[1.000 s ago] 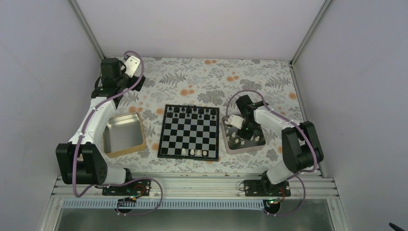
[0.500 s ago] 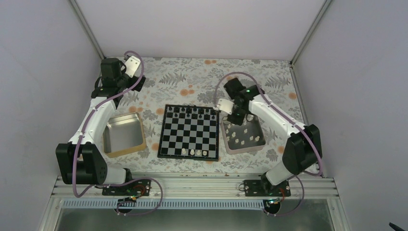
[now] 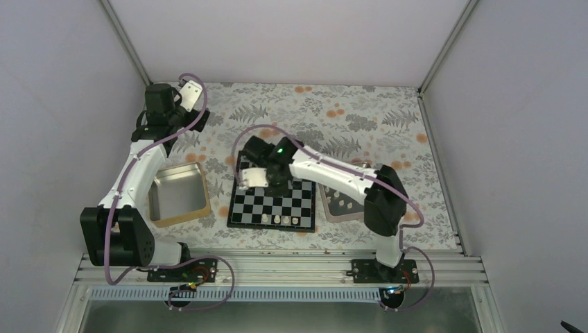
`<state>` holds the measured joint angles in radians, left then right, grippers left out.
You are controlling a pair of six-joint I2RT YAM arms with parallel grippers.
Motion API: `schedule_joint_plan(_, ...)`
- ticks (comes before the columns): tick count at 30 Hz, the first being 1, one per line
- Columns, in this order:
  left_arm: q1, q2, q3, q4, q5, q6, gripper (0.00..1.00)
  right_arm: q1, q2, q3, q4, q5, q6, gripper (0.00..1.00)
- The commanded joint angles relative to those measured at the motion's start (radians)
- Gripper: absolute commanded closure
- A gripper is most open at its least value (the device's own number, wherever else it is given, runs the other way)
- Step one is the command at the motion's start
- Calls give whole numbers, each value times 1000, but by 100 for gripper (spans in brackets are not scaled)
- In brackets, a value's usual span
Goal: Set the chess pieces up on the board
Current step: Place the chess piece on the chessboard.
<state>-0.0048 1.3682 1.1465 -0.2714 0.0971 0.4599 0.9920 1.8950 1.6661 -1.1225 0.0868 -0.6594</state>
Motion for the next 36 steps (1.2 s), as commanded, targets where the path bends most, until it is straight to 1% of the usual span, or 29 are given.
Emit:
schedule_joint_plan(1,-3,-29,8,0,-4,0,0,93,68,62,-33,-30,-17,91)
schedule_joint_plan(7,-3,-30,7,3,0,2,0,178,147,87,-9,-88,-35,91)
schedule_joint_plan(11,-3,-32,6,1,4,0,0,209,197,110,-9,-99,-48,91)
schedule_joint_plan(18,-3,-35,0,6,3,4,0,226,244,126,-15,-108,-58,91)
schedule_joint_plan(36,-3,-35,-5,15,-1,2,0,218,276,117,9,-106,-66,89)
